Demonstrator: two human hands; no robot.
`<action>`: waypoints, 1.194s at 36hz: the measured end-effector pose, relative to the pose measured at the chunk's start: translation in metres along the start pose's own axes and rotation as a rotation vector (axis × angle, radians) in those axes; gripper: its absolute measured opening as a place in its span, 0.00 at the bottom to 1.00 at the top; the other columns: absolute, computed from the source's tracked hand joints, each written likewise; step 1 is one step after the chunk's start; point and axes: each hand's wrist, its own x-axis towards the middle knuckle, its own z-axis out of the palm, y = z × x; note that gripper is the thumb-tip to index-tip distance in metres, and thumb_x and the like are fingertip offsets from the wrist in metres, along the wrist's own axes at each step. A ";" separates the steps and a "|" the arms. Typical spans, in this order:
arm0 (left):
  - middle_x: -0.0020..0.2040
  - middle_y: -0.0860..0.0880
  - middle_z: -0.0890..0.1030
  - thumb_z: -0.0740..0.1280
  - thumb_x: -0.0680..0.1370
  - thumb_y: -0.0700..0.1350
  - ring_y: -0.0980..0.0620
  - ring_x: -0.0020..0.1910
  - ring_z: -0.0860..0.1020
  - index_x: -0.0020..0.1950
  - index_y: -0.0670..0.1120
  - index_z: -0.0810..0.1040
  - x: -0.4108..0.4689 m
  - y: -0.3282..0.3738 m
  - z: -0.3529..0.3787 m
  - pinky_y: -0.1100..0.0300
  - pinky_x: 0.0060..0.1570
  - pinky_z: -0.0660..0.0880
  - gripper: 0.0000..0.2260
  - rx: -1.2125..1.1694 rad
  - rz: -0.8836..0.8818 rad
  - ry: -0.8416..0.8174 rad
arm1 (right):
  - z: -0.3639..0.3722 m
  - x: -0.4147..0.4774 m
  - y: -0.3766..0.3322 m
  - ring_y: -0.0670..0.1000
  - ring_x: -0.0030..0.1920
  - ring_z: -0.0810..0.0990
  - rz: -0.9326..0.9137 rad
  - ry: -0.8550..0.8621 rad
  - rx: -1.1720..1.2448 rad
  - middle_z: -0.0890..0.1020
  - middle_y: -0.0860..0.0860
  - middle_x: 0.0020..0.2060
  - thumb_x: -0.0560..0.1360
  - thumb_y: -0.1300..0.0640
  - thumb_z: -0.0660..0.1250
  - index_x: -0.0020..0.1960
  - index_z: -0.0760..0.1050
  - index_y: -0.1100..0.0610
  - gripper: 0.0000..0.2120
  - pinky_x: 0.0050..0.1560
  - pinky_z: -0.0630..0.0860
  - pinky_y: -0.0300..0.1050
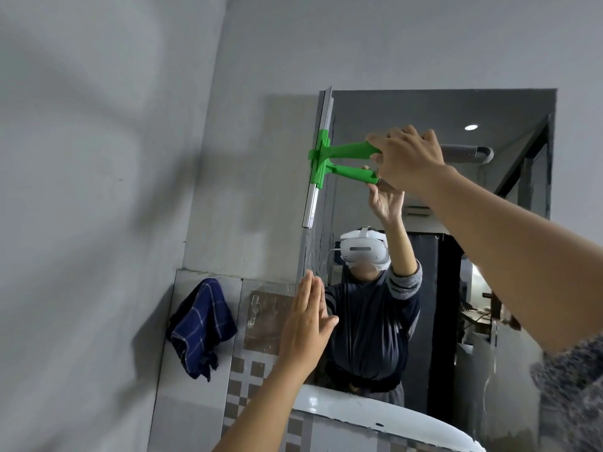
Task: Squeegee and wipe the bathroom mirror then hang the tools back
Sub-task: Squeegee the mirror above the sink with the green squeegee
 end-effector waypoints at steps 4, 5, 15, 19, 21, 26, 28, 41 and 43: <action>0.74 0.56 0.37 0.64 0.76 0.51 0.58 0.73 0.41 0.72 0.52 0.40 0.000 0.001 0.000 0.65 0.66 0.58 0.36 0.001 0.004 0.003 | -0.005 -0.006 0.012 0.59 0.62 0.68 0.010 -0.019 -0.009 0.75 0.58 0.57 0.79 0.55 0.54 0.64 0.67 0.51 0.14 0.59 0.63 0.56; 0.74 0.55 0.37 0.65 0.76 0.51 0.58 0.73 0.41 0.72 0.51 0.40 0.000 0.001 0.000 0.66 0.65 0.58 0.37 0.000 0.006 0.004 | -0.007 -0.008 0.017 0.59 0.62 0.68 0.015 -0.020 -0.010 0.75 0.57 0.57 0.79 0.55 0.54 0.64 0.68 0.51 0.14 0.59 0.63 0.56; 0.75 0.53 0.42 0.67 0.75 0.49 0.54 0.74 0.45 0.74 0.47 0.45 0.001 -0.003 0.001 0.60 0.66 0.62 0.37 -0.002 -0.004 0.012 | -0.019 -0.044 0.073 0.59 0.61 0.69 0.120 -0.073 -0.023 0.75 0.59 0.56 0.79 0.54 0.54 0.64 0.67 0.51 0.15 0.61 0.62 0.57; 0.75 0.52 0.44 0.68 0.74 0.48 0.52 0.74 0.47 0.75 0.45 0.49 0.001 -0.001 0.002 0.55 0.66 0.65 0.36 -0.003 -0.013 0.017 | -0.024 -0.064 0.098 0.59 0.61 0.69 0.172 -0.087 -0.029 0.75 0.58 0.56 0.79 0.54 0.54 0.64 0.67 0.51 0.14 0.61 0.62 0.56; 0.75 0.51 0.45 0.69 0.74 0.47 0.50 0.74 0.49 0.75 0.45 0.50 0.001 -0.002 0.001 0.53 0.65 0.67 0.36 -0.003 -0.016 0.018 | -0.026 -0.073 0.107 0.59 0.61 0.69 0.193 -0.091 -0.020 0.75 0.58 0.55 0.79 0.55 0.54 0.63 0.68 0.52 0.13 0.61 0.63 0.57; 0.75 0.49 0.48 0.71 0.73 0.45 0.47 0.73 0.54 0.74 0.43 0.54 0.001 0.001 0.002 0.51 0.63 0.69 0.36 -0.015 -0.029 0.034 | -0.029 -0.097 0.129 0.59 0.59 0.70 0.251 -0.107 -0.025 0.75 0.60 0.54 0.80 0.56 0.53 0.62 0.67 0.54 0.12 0.58 0.64 0.56; 0.75 0.49 0.49 0.71 0.72 0.44 0.46 0.73 0.54 0.74 0.43 0.55 0.001 0.002 0.003 0.52 0.62 0.70 0.36 -0.018 -0.036 0.035 | -0.028 -0.107 0.137 0.60 0.58 0.71 0.276 -0.106 -0.023 0.76 0.60 0.53 0.80 0.57 0.53 0.62 0.67 0.54 0.13 0.57 0.64 0.56; 0.74 0.52 0.45 0.70 0.73 0.45 0.44 0.73 0.56 0.75 0.47 0.51 0.000 0.003 0.004 0.50 0.57 0.72 0.37 -0.056 -0.062 0.024 | -0.009 -0.147 0.151 0.59 0.54 0.72 0.424 -0.103 0.073 0.77 0.59 0.49 0.80 0.57 0.53 0.60 0.67 0.54 0.10 0.50 0.65 0.54; 0.74 0.53 0.45 0.70 0.73 0.44 0.43 0.73 0.56 0.75 0.47 0.49 0.000 0.004 0.002 0.50 0.58 0.72 0.38 -0.069 -0.060 0.028 | -0.005 -0.153 0.147 0.59 0.52 0.72 0.460 -0.102 0.104 0.77 0.59 0.47 0.79 0.58 0.53 0.59 0.68 0.54 0.10 0.48 0.64 0.52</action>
